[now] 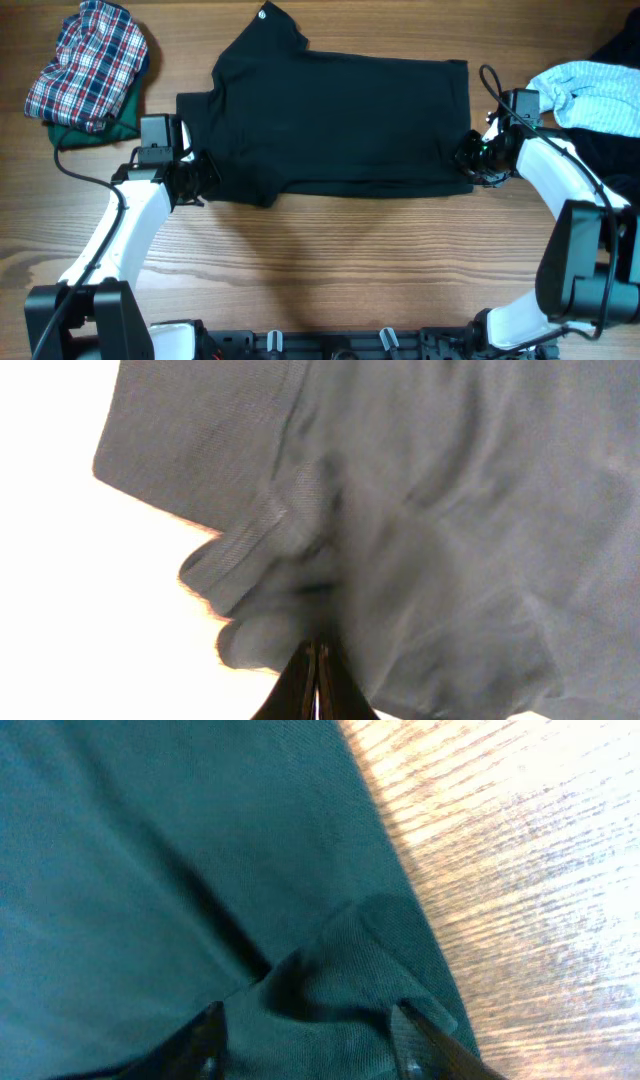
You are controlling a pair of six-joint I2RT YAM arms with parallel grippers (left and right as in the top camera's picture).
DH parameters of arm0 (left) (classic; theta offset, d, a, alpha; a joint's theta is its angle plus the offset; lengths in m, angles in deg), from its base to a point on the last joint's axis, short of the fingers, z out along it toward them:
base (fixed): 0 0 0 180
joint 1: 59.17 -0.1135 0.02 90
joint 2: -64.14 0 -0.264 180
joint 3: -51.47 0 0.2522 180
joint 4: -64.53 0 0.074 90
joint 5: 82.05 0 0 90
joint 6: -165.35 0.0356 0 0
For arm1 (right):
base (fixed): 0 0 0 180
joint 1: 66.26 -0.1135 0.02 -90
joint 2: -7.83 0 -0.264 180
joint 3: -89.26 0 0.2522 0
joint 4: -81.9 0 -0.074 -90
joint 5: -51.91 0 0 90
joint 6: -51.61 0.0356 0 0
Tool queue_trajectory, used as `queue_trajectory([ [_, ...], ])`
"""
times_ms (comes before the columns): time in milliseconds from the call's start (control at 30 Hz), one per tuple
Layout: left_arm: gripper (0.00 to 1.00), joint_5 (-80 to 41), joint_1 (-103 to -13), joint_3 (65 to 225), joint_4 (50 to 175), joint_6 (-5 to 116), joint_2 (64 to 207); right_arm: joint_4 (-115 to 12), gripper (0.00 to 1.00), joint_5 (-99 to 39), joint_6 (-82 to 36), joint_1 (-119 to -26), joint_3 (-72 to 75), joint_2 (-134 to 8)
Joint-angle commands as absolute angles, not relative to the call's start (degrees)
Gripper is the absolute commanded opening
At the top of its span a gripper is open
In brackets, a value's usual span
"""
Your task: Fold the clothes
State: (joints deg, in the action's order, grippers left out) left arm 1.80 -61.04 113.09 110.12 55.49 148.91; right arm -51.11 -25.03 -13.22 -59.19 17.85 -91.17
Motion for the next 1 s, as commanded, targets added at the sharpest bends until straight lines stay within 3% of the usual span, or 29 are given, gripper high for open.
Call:
queue_trajectory([
  [0, 0.04, 4.9, -60.9, 113.7, 110.9, 59.6, 148.3, -51.6, 0.74, -21.2, -17.3, -58.9, 16.6, -88.0],
  [67, 0.05, 7.1, -60.9, 113.7, 110.9, 59.7, 148.3, -51.8, 0.82, -20.8, -17.5, -58.9, 16.6, -87.8],
  [300, 0.05, 9.1, -60.9, 113.7, 110.4, 62.6, 149.3, -52.4, 0.85, -20.0, -19.3, -58.9, 16.6, -87.8],
  [367, 0.09, 9.1, -60.9, 113.6, 109.6, 64.5, 150.7, -52.4, 0.93, -19.5, -20.5, -58.9, 16.6, -87.8],
  [500, 0.46, 4.8, -60.9, 113.6, 109.2, 69.9, 153.2, -52.3, 0.99, -19.2, -21.9, -58.9, 16.6, -87.8],
  [600, 0.61, 1.1, -60.9, 113.6, 109.2, 72.6, 153.2, -52.5, 0.99, -19.2, -21.9, -58.9, 16.6, -87.8],
  [967, 0.63, -3.2, -60.9, 113.6, 109.2, 84.1, 153.2, -53.5, 0.99, -19.1, -21.8, -58.9, 16.6, -87.8],
])
